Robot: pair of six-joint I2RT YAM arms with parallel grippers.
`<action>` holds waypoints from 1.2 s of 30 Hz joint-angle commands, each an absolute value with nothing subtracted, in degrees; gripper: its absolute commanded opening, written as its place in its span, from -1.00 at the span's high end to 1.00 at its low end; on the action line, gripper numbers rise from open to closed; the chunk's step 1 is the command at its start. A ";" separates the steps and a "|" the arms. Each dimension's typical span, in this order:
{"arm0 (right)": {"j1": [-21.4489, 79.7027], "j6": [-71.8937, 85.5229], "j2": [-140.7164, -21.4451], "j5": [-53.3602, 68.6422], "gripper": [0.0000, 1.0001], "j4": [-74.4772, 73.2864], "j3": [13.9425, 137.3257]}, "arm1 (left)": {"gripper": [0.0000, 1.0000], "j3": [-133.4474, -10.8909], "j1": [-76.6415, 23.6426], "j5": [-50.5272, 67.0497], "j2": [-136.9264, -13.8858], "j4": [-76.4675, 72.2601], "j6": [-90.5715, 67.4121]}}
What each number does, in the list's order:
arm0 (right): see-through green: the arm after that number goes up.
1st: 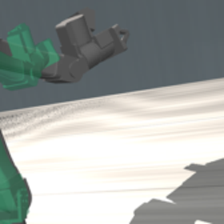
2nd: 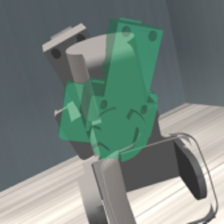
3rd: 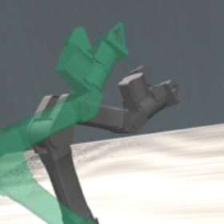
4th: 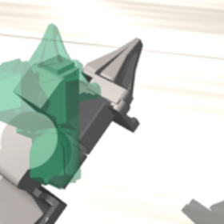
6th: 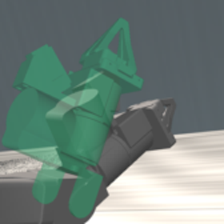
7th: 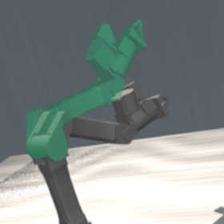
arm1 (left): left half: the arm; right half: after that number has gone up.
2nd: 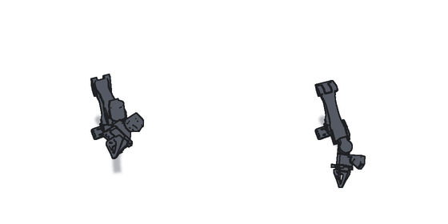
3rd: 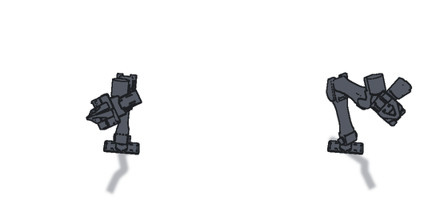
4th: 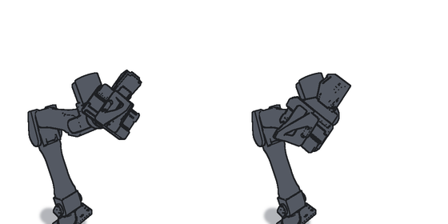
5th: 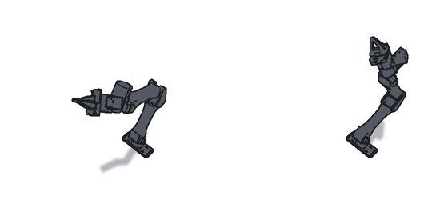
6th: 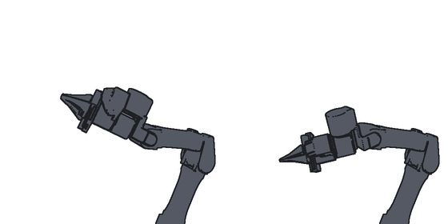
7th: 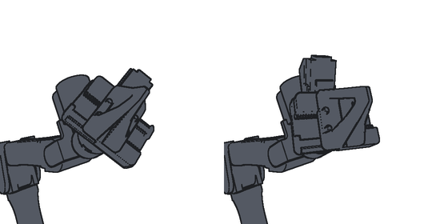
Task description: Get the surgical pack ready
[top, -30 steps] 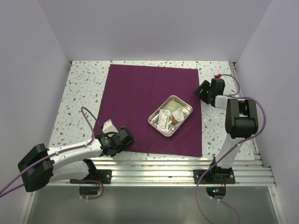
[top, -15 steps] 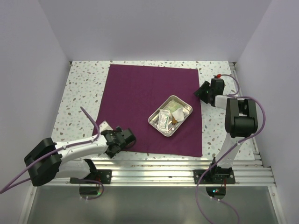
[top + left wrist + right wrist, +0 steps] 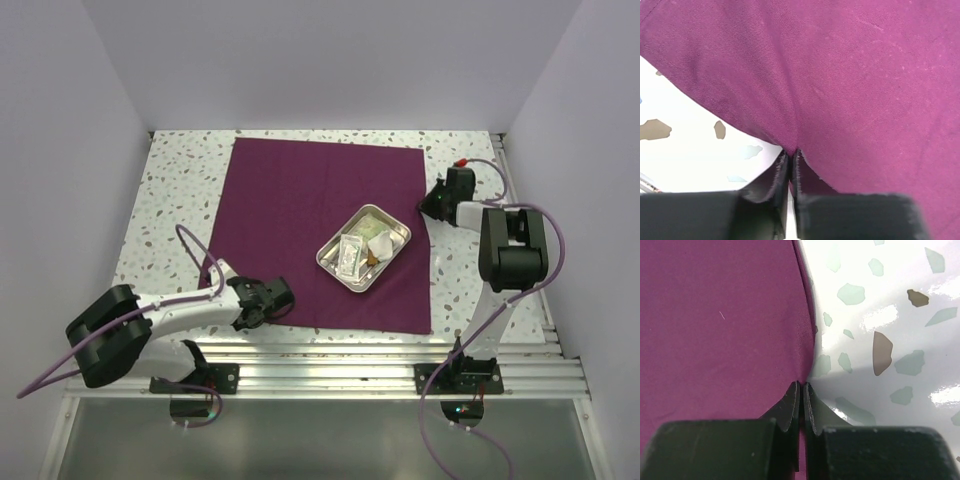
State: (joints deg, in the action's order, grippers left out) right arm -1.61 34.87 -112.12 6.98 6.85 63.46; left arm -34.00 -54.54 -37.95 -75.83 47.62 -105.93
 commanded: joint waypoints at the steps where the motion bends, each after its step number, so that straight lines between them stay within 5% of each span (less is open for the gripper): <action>1: -1.14 35.15 -111.72 5.37 1.00 4.13 63.81 | 0.93 -32.26 -53.97 -39.72 -76.21 48.25 -108.28; 11: -1.14 39.02 -102.32 -6.14 1.00 1.85 55.04 | 1.00 -29.70 -38.52 -38.76 -71.98 30.52 -84.39; 25: -0.44 46.58 -79.65 -8.00 1.00 1.50 35.17 | 1.00 -48.22 -15.13 -27.25 -91.66 17.84 -56.87; 36: 3.69 46.05 -76.29 -8.52 1.00 -5.71 35.15 | 1.00 -59.59 -9.23 -25.75 -103.53 18.11 -52.29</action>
